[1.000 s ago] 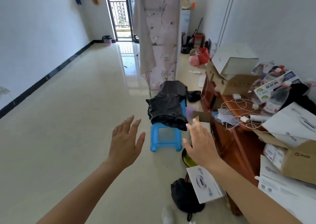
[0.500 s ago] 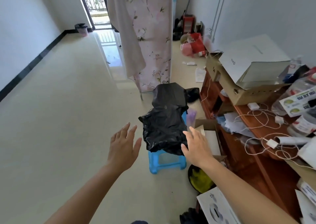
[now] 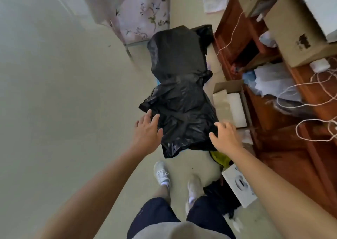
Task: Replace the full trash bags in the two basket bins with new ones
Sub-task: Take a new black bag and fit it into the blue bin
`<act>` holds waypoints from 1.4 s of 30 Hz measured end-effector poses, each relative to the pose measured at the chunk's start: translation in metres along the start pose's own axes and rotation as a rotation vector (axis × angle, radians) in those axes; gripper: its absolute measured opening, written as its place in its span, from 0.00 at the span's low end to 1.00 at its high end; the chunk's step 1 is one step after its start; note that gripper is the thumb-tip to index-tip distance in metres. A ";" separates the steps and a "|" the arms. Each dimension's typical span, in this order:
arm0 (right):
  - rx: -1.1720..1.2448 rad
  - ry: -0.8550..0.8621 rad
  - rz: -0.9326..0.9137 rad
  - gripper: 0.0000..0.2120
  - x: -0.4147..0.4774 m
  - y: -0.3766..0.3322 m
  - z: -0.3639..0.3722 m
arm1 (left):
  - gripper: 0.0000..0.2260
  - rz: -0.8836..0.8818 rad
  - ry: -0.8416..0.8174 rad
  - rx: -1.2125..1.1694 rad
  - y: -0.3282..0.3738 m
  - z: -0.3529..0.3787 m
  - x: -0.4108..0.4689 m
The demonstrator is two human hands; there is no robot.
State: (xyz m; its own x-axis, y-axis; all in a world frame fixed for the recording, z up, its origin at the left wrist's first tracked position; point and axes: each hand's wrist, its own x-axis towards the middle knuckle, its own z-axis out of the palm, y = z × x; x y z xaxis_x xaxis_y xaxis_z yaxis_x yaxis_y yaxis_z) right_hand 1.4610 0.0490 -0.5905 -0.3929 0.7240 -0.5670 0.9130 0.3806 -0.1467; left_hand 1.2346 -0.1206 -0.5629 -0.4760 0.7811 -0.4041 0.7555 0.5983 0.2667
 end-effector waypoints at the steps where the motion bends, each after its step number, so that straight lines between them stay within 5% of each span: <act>1: 0.005 -0.017 0.017 0.25 0.014 -0.001 0.010 | 0.26 0.001 -0.031 -0.012 -0.003 0.014 0.020; 10: 0.176 0.076 0.229 0.42 0.140 0.024 0.111 | 0.28 -0.018 -0.189 0.049 -0.024 0.172 0.130; 15: 0.346 -0.121 0.176 0.27 0.147 0.023 0.111 | 0.20 -0.094 -0.337 0.067 -0.037 0.186 0.123; 18: 0.359 -0.108 -0.014 0.21 0.123 0.005 0.085 | 0.15 -0.188 -0.238 -0.063 -0.038 0.158 0.106; 24: 0.209 0.196 -0.567 0.15 0.075 -0.066 0.022 | 0.16 -0.405 -0.117 -0.256 -0.044 0.053 0.063; 31: 0.021 0.333 -1.288 0.20 -0.007 -0.169 -0.016 | 0.14 -0.645 0.317 -0.691 -0.062 -0.083 -0.032; 39: -0.286 0.333 -1.890 0.17 -0.147 -0.228 -0.016 | 0.52 -0.645 0.372 -1.131 -0.094 -0.128 -0.178; 42: -0.414 0.325 -2.016 0.14 -0.207 -0.254 0.004 | 0.52 -0.556 0.409 -1.192 -0.116 -0.126 -0.236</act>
State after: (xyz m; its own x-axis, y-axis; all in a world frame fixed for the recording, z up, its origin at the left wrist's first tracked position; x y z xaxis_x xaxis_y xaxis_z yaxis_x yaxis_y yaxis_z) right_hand 1.3111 -0.1995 -0.4393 -0.6258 -0.7377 0.2535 -0.7716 0.6331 -0.0623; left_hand 1.2027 -0.3524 -0.3886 -0.8398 0.2628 -0.4750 -0.3167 0.4734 0.8220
